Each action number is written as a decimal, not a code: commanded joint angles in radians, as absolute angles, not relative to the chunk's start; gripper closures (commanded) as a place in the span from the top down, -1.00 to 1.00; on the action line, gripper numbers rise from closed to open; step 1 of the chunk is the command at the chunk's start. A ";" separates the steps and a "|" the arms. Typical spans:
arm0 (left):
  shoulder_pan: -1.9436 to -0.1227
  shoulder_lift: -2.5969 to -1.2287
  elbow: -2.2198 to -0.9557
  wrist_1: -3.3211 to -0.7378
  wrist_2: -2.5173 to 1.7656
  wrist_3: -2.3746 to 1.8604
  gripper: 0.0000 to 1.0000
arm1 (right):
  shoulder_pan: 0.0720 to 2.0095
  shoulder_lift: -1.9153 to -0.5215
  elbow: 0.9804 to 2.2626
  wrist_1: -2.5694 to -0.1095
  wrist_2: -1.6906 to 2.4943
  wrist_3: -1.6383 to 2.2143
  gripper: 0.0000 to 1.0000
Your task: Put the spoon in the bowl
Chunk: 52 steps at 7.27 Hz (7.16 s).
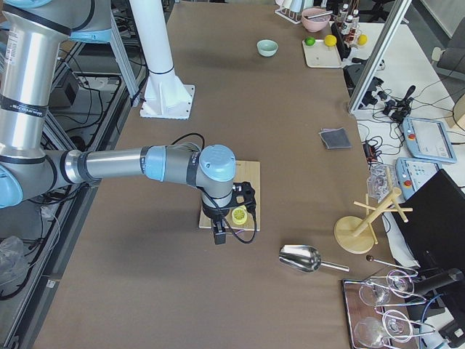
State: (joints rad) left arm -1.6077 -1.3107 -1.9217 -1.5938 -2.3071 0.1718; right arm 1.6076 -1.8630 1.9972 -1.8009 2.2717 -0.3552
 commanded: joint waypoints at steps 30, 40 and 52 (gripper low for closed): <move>-0.940 -1.867 -1.481 -2.427 -2.223 -0.940 -1.00 | 1.143 -1.763 1.999 -1.143 2.097 0.798 0.99; -0.535 -2.206 -1.494 -2.155 -1.781 -1.193 0.96 | 1.137 -1.766 1.999 -1.140 2.103 0.799 1.00; -1.312 -1.641 -1.713 -2.005 -2.444 -0.212 0.96 | 0.628 -1.881 1.964 -0.921 1.677 1.497 0.75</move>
State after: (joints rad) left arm -1.3080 -1.6480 -1.7130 -2.0033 -2.4430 -0.2157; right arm 0.7141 -1.8779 1.9850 -0.9343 1.7567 1.4187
